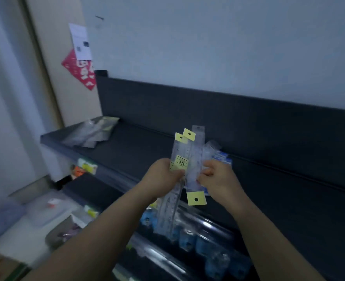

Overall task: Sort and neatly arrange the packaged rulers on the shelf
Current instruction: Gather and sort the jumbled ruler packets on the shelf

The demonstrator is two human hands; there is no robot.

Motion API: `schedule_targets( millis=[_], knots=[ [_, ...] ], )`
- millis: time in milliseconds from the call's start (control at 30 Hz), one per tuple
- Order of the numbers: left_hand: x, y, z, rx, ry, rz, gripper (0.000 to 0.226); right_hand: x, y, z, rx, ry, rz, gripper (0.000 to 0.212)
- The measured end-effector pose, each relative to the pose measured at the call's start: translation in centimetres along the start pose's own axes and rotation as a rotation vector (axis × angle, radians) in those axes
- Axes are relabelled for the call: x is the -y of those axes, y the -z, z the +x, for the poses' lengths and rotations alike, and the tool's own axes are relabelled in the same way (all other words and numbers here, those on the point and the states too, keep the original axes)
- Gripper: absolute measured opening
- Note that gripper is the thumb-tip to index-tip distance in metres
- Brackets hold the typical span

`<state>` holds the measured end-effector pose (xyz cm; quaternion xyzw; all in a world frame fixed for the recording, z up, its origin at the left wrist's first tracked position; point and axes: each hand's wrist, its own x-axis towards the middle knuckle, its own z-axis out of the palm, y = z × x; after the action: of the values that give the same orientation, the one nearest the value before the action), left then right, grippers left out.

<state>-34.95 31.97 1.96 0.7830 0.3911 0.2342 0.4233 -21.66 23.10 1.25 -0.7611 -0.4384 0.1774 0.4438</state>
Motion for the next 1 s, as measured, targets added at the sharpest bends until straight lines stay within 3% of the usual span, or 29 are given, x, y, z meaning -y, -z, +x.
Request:
schedule_targets(
  millis=[33, 133, 200, 300, 400, 500, 600, 1000],
  knots=[
    [1.0, 1.7, 0.0, -0.02, 0.012, 0.016, 0.026, 1.3, -1.7, 0.4, 0.022, -0.001, 0.008, 0.011],
    [3.5, 6.4, 0.5, -0.091, 0.041, 0.047, 0.03, 4.6, -6.2, 2.0, 0.127, 0.047, -0.011, 0.007],
    [5.0, 9.1, 1.1, -0.136, 0.068, 0.057, 0.032, 6.3, -8.9, 3.5, 0.156, 0.085, 0.002, 0.022],
    [7.2, 12.4, 2.5, -0.179, 0.122, 0.046, 0.022, 8.3, -12.5, 5.9, 0.194, 0.108, 0.022, 0.029],
    [9.2, 15.3, 4.5, -0.213, 0.172, 0.054, 0.018, 9.9, -15.9, 8.6, 0.234, 0.112, 0.05, 0.025],
    [11.0, 17.8, 7.2, -0.218, 0.193, 0.046, 0.016, 11.0, -18.9, 11.8, 0.264, 0.108, 0.085, 0.007],
    [12.5, 20.0, 10.4, -0.237, 0.228, 0.066, 0.018, 11.9, -21.5, 15.5, 0.285, 0.103, 0.092, 0.02],
    [18.4, 25.7, 22.5, -0.246, 0.23, 0.245, 0.019, 14.0, -29.6, 26.1, 0.237, 0.045, -0.011, 0.016]
  ],
)
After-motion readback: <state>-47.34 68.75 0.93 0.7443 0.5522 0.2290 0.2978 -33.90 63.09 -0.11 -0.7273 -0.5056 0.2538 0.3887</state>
